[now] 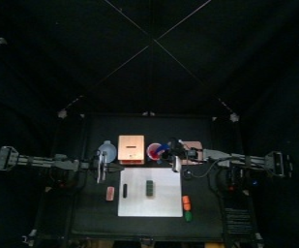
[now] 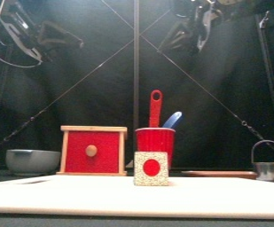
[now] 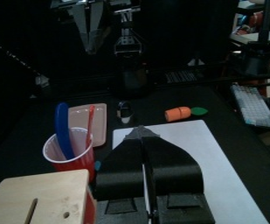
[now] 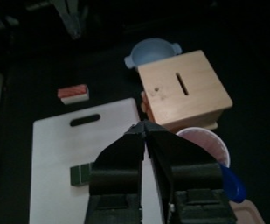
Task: Cut the sushi into 4 pieces with the knife
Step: Pick up the knife at its handle with right hand
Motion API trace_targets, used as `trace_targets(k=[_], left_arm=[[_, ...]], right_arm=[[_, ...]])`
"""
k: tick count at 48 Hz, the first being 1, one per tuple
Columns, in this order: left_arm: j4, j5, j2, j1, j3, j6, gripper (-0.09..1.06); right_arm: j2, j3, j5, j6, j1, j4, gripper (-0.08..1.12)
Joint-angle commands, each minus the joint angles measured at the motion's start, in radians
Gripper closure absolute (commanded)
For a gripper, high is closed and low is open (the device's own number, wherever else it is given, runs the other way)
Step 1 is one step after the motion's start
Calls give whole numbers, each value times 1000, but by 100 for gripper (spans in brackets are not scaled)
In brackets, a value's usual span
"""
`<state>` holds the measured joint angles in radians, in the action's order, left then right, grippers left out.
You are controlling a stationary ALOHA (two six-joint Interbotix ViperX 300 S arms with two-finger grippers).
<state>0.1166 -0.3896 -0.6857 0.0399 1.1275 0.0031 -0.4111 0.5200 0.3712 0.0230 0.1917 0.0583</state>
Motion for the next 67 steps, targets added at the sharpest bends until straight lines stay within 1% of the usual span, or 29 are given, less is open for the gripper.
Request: trace_targets(k=[1,6,8,9,15,17,20,23,37,51,55,67], left_arm=[[-12,-9,2,6,-12,0,96],[-28,-9,2,6,6,2,96],[-32,-9,0,6,15,0,96],[-34,-11,0,6,20,-2,96],[-58,-14,0,6,41,-2,96],[-72,-14,0,6,48,-2,96],[-86,-14,0,8,52,0,96],[-92,-15,0,6,52,3,96],[-94,-15,0,8,49,3,96],[-94,-15,0,6,52,2,96],[-94,-14,0,8,52,2,96],[-95,-14,0,6,57,2,96]], right_arm=[[67,-137,164,-2,14,-6,30],[138,-207,256,0,6,-9,4],[175,-242,296,-3,6,-14,-3],[189,-256,313,-5,5,-17,-4],[267,-339,431,-20,-2,-51,2],[293,-368,474,-18,-5,-69,3],[331,-413,529,-18,-9,-97,3],[373,-454,598,-20,-9,-121,3],[543,-568,815,-51,-9,-144,4],[637,-657,911,-77,-9,-179,6],[647,-672,937,-78,-6,-189,9],[666,-675,974,-80,0,-190,28]])
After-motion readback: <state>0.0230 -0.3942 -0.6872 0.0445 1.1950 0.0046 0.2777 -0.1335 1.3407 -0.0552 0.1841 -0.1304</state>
